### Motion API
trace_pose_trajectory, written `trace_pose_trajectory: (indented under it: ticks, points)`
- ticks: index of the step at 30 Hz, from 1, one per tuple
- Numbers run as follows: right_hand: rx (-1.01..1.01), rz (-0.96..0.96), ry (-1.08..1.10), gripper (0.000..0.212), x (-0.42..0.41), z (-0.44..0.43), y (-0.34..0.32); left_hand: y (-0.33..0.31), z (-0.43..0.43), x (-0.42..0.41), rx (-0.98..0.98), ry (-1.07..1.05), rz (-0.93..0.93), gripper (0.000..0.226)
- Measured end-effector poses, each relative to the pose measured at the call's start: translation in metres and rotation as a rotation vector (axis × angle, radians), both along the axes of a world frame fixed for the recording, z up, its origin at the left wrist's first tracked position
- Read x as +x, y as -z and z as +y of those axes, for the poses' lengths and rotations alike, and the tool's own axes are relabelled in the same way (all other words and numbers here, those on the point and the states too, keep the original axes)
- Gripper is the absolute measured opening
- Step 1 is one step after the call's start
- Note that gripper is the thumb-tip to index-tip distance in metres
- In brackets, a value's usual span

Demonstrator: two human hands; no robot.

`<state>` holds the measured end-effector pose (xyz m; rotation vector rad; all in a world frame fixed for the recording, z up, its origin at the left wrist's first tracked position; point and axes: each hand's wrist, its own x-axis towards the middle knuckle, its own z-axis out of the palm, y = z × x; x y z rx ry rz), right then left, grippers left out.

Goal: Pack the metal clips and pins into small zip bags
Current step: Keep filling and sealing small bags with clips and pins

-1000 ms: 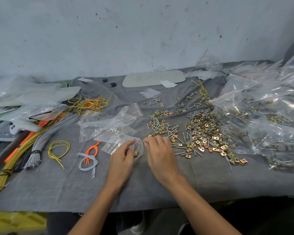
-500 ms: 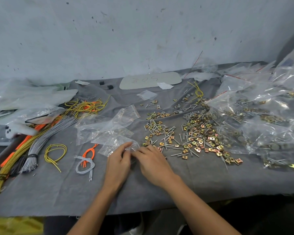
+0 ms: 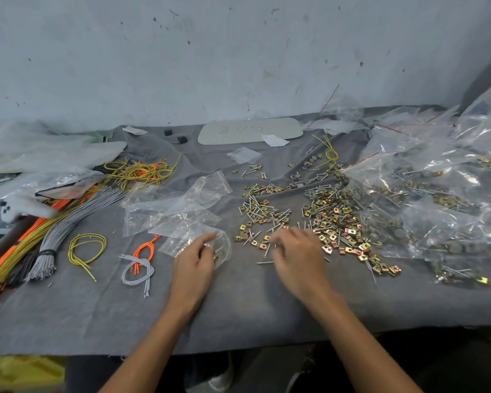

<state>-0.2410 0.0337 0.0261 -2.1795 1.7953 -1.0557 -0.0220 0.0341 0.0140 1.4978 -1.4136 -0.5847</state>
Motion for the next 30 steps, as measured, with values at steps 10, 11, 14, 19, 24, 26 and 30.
trace_pose_trajectory:
  ticks: [10,11,14,19,24,26,30]
  points:
    - [0.155,0.319,-0.036,0.017,-0.005,0.017,-0.002,0.000,-0.002,-0.001,-0.015,-0.012,-0.015,0.035]
    - [0.136,0.311,-0.039,0.017,-0.001,0.018,-0.002,0.000,-0.002,-0.001,-0.015,-0.014,-0.020,0.035]
    - [0.079,0.207,-0.076,0.014,0.015,0.024,-0.005,0.000,-0.002,-0.001,-0.024,-0.017,-0.034,0.036]
    - [0.036,0.168,-0.170,0.015,0.053,0.017,-0.007,-0.002,0.000,-0.002,-0.047,-0.009,-0.055,0.036]
    - [0.077,0.263,-0.136,0.029,0.078,-0.003,-0.006,-0.005,0.002,-0.004,-0.060,-0.008,-0.070,0.037]
    - [0.094,0.260,-0.161,0.032,0.082,-0.005,-0.007,-0.005,0.004,-0.005,-0.061,-0.003,-0.094,0.036]
    - [0.045,0.135,-0.155,0.025,0.067,0.003,-0.007,-0.005,0.006,-0.005,-0.087,-0.025,-0.094,0.042]
